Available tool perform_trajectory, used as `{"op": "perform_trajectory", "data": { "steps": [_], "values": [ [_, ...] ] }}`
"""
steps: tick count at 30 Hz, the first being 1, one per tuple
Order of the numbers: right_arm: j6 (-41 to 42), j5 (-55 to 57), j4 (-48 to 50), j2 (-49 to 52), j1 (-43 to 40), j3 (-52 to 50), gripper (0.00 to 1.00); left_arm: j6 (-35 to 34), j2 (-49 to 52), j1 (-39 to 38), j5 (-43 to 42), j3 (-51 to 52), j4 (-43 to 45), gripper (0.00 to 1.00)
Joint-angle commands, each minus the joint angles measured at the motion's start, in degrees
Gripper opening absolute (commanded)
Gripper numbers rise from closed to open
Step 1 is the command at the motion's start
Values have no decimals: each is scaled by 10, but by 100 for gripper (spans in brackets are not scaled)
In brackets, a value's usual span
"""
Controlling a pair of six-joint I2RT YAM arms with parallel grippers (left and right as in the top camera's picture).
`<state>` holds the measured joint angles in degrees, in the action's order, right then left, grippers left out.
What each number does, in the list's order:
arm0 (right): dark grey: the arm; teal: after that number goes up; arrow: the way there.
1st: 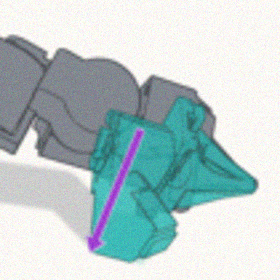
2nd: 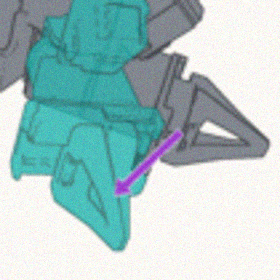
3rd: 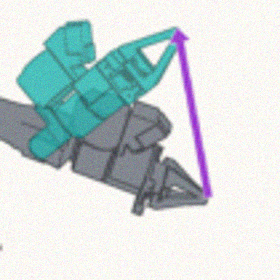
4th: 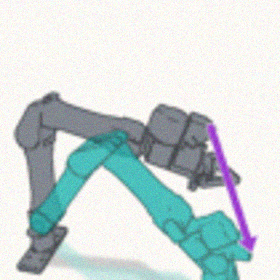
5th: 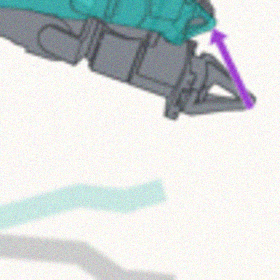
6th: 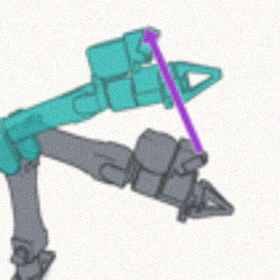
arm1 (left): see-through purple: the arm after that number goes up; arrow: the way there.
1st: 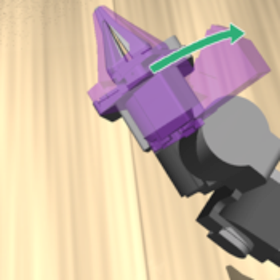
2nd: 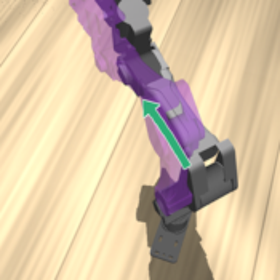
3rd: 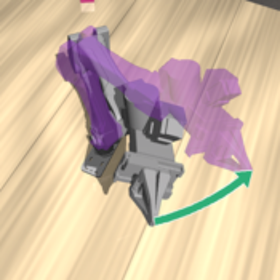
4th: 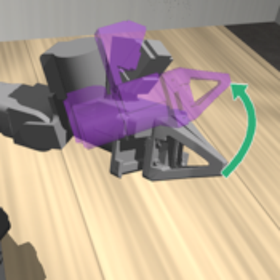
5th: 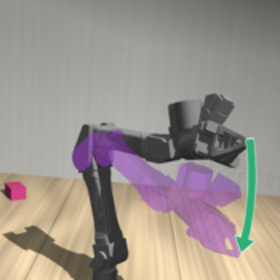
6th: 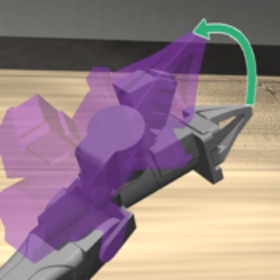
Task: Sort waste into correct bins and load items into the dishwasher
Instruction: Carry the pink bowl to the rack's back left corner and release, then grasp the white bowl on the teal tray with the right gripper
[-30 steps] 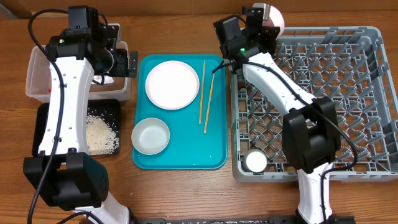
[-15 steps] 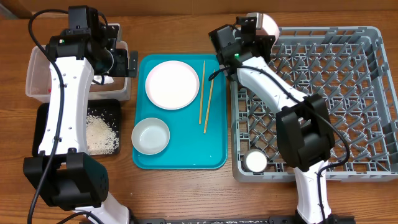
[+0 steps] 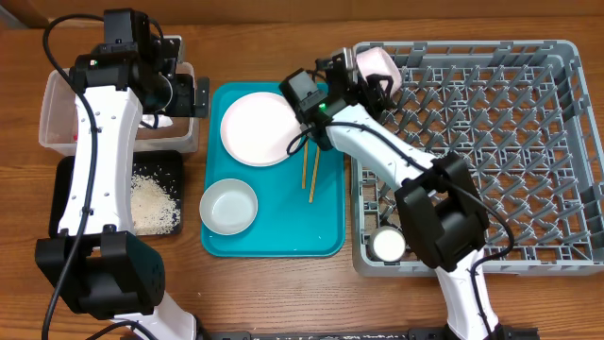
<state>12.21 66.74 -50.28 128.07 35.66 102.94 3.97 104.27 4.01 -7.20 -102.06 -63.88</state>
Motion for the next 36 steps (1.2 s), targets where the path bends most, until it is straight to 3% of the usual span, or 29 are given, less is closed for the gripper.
{"op": "perform_trajectory", "data": {
  "steps": [1,8,14,17,25,30,31,33,36],
  "values": [
    [64,-73,-36,-42,1,5,72,-3,-9,1,3,-16,0,100],
    [95,-267,-133,-114,-9,74,76,-3,-9,1,3,-16,0,100],
    [119,-711,-139,-160,-8,81,72,-3,-9,1,3,-16,0,100],
    [158,-821,-121,-151,9,42,67,-3,-9,1,3,-16,0,100],
    [233,-839,12,-113,100,-74,63,-3,-9,1,3,-16,0,100],
    [241,-812,40,-76,130,-81,55,-3,-9,1,3,-16,0,100],
    [242,-812,39,-68,132,-81,53,-3,-9,1,3,-16,0,100],
    [256,-814,31,-52,132,-81,38,-3,-9,1,3,-16,0,100],
    [256,-814,34,-48,132,-81,27,-3,-9,1,3,-16,0,100]
  ]
}}
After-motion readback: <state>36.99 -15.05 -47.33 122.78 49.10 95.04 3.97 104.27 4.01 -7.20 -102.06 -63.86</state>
